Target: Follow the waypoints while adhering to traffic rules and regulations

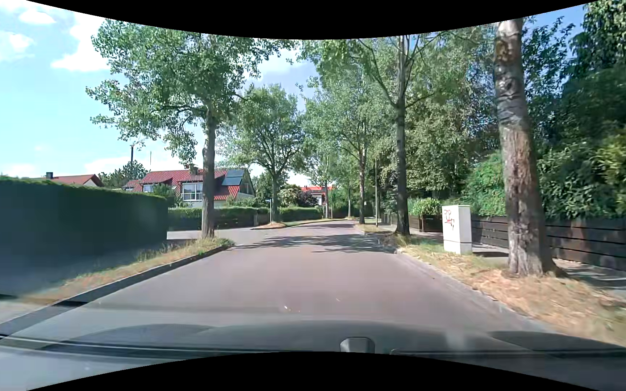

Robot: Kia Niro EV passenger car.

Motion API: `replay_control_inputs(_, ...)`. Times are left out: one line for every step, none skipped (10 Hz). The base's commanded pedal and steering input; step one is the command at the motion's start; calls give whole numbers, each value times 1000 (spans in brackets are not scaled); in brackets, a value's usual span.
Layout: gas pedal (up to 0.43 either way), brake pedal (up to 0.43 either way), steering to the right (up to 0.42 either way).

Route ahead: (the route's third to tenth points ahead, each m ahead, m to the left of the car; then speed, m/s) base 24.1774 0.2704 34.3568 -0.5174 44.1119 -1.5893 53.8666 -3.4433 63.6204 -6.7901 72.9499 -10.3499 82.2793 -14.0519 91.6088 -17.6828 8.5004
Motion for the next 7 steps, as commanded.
replay_control_inputs(110,6,3)
replay_control_inputs(110,6,3)
replay_control_inputs(110,6,3)
replay_control_inputs(110,6,3)
replay_control_inputs(110,6,3)
replay_control_inputs(98,6,3)
replay_control_inputs(98,6,3)
